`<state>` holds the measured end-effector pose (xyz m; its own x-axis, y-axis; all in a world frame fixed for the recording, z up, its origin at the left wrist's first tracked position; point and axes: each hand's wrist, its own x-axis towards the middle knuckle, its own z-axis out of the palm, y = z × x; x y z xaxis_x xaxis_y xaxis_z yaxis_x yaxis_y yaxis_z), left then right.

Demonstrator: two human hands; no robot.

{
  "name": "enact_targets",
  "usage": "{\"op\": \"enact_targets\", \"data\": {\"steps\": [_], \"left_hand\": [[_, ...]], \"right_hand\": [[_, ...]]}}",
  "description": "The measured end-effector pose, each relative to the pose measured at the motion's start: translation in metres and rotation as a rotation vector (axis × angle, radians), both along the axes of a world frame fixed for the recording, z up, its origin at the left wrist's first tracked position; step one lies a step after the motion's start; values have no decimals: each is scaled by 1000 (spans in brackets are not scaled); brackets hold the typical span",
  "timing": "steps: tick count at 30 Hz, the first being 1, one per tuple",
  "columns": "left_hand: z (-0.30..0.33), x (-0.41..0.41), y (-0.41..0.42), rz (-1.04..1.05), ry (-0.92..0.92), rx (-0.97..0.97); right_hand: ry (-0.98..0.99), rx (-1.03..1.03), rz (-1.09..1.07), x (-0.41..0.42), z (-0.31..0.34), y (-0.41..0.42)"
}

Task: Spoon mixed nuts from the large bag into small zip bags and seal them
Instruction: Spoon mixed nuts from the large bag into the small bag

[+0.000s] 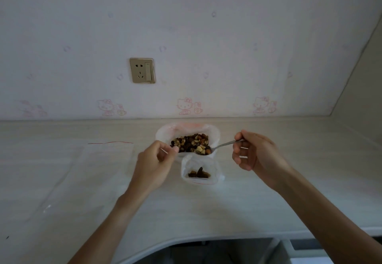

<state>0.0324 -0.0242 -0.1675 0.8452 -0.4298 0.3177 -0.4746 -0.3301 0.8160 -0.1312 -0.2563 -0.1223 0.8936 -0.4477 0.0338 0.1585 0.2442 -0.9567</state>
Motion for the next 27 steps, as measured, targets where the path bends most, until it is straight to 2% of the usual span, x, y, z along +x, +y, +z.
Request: {"op": "enact_targets", "data": {"steps": [3,5,10,16,18,20,22,24,27], "left_hand": [[-6,-19,-3,-126,47,129],[-10,-27,-6,-139,29,190],[-3,-32,-13,-130,64,141],[10,-26,-13,-152,364,73],[10,-22,-13,-133,352,99],[7,-20,-13,-103,252,155],[3,-19,-14,-84,136,208],[0,-18,-14,-65,78,219],[-3,-17,-12,-50,45,222]], "right_hand": [[40,-8,3,-9,-8,3],[67,-29,2,-13,-11,6],[114,-206,-13,-22,-11,12],[62,-676,6,-27,1,18],[46,-893,23,-26,3,20],[55,-1153,74,-25,5,21],[59,-1279,123,-22,5,23],[15,-1173,128,-19,4,24],[-44,-766,28,-14,1,22]]}}
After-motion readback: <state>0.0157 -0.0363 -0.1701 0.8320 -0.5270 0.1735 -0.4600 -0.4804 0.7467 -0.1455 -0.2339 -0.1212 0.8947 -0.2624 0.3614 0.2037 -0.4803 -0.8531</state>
